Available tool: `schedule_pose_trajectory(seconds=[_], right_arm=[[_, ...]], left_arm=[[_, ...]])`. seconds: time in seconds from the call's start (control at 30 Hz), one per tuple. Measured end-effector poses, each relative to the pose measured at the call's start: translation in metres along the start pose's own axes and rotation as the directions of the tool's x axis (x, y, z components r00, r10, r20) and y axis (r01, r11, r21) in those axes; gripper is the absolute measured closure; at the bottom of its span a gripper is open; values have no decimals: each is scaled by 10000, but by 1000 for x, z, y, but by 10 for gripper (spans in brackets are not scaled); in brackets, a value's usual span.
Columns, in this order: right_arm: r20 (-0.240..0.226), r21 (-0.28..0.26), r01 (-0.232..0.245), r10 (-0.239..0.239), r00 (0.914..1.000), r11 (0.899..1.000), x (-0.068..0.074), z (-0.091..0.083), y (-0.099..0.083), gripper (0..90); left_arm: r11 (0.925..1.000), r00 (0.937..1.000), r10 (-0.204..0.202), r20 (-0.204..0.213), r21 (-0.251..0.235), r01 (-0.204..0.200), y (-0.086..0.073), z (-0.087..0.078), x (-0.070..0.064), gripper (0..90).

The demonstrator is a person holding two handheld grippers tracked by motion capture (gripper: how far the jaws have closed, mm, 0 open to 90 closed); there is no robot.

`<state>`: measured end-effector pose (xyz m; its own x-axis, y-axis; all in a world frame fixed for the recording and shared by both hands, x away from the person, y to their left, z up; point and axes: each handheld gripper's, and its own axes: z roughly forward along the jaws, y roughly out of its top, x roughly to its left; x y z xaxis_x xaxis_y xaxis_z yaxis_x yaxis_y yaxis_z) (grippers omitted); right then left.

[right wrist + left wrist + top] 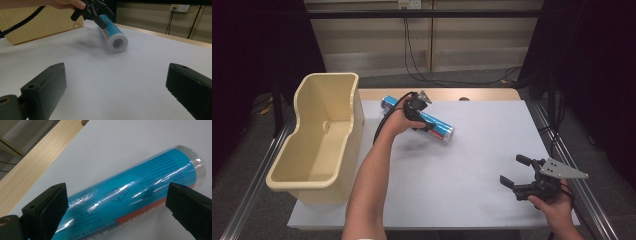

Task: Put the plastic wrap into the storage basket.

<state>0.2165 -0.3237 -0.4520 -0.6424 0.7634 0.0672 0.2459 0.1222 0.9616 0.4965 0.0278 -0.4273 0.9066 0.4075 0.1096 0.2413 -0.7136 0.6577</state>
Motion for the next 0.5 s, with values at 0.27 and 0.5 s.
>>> schedule_pose_trajectory(seconds=[0.27,0.5], right_arm=[[-71,-2,-108,108,9999,9999,-2,0,0,28],[-118,51,-64,64,9999,10000,-2,-1,-1,32]], left_arm=[[9995,9975,-159,684,287,139,5,18,2,4],[10000,9953,46,966,19,-48,2,21,2,0]])
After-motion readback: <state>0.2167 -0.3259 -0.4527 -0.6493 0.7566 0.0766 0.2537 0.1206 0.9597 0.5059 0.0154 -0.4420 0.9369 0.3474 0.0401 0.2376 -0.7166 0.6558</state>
